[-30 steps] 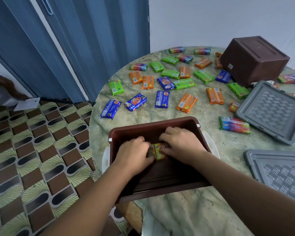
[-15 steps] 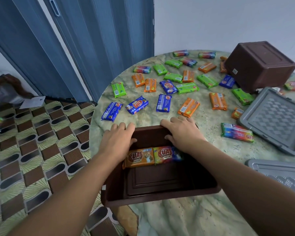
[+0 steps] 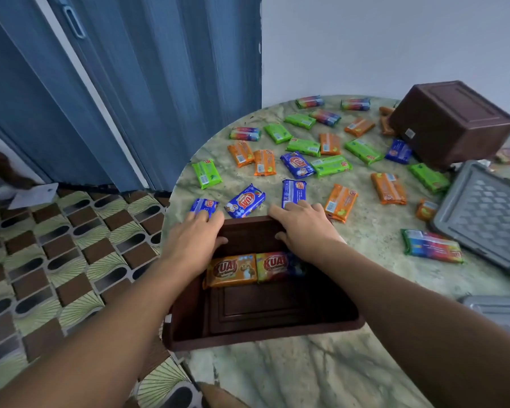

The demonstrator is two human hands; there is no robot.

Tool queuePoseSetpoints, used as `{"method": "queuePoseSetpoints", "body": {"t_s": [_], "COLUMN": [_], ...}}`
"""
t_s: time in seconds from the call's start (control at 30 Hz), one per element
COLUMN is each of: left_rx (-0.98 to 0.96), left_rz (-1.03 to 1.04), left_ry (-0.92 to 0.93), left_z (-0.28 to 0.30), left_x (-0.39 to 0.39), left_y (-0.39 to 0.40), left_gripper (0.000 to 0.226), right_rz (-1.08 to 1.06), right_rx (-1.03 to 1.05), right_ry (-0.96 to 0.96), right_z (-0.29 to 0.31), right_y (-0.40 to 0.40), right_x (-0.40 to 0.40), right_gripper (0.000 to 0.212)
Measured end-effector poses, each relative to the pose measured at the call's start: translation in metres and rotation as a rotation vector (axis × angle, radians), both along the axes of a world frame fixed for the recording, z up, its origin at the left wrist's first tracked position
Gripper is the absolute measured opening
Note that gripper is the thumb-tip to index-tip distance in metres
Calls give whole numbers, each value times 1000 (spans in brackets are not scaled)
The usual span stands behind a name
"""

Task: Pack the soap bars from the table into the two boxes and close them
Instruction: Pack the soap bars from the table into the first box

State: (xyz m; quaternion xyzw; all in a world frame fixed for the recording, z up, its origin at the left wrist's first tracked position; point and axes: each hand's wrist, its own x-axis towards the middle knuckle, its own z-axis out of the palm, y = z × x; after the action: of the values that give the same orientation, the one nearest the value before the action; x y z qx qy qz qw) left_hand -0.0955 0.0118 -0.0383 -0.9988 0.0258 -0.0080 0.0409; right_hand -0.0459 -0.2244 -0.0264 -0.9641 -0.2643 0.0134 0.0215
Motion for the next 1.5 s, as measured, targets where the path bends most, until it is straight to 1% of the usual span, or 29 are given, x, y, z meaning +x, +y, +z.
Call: {"method": "queuePoseSetpoints", "body": {"t_s": [0.1,0.27,0.3,0.37,0.4,0.43,0.47,0.5,0.53,0.57,0.63,0.67,0.7,0.73,0.83,0.9,0.93,1.0,1.03,1.1,1.13,1.23,1.3,1.37,1.43,1.47,1.5], "left_rx": [17,11,14,2,-51,-165,-287,-377,-407,-405,-307,-244,-190,-140,-56,-37,-31,-33,-53,-105,-127,-177,-268,-397,-555,-634,-690], "left_rz": [-14,-38,-51,-72,-54,-19,16,36,51,54,48,61,76,99,132,191,233,294,314,348,373,430,423,444,455,464,456], "left_ry": [6,29,56,188,285,370,417,410,375,337,321,354,392,436,536,613,649,702,722,730,719,665,588,532,472,432,385], "left_z": [3,7,10,22,32,43,52,57,58,57,48,41,34,27,1,-15,-19,-25,-29,-37,-40,-61,-57,-49,-35,-23,-12], "left_x": [15,20,21,26,30,36,43,53,66,79,104,113,121,126,143,154,158,162,162,162,161,164,161,158,159,157,155], "left_y": [27,44,45,47,47,47,46,46,47,49,55,57,59,61,67,71,71,70,69,66,64,64,67,70,71,70,69], "left_gripper": [50,50,51,59,67,75,80,82,78,68,39,31,31,34,46,63,67,68,66,59,58,83,74,65,58,59,67], "right_rz": [-19,-53,-55,-62,-88,-123,-156,-184,-208,-217,-194,-187,-188,-186,-119,-81,-75,-79,-81,-84,-79,-40,-28,-47,-129,-161,-174], "right_rx": [21,9,0,-13,-2,30,75,131,185,216,209,190,162,124,-78,-208,-254,-318,-341,-370,-386,-408,-375,-271,-103,-25,36], "right_ry": [6,54,68,109,150,198,242,278,309,334,369,391,420,449,505,525,526,500,475,411,373,231,160,131,136,131,109], "right_z": [0,1,4,12,17,24,29,34,37,38,36,32,29,25,13,0,-7,-21,-26,-31,-32,-30,-27,-21,-10,-4,3], "right_y": [29,46,47,47,49,53,58,65,73,80,92,97,101,105,116,121,122,125,127,132,133,133,132,133,135,135,135], "right_x": [10,18,18,17,17,18,20,24,31,39,59,70,81,91,114,125,129,134,135,133,132,132,131,129,126,124,120], "right_gripper": [40,39,39,41,48,59,67,70,69,63,45,36,28,29,53,70,77,86,86,77,73,68,70,78,79,79,79]}}
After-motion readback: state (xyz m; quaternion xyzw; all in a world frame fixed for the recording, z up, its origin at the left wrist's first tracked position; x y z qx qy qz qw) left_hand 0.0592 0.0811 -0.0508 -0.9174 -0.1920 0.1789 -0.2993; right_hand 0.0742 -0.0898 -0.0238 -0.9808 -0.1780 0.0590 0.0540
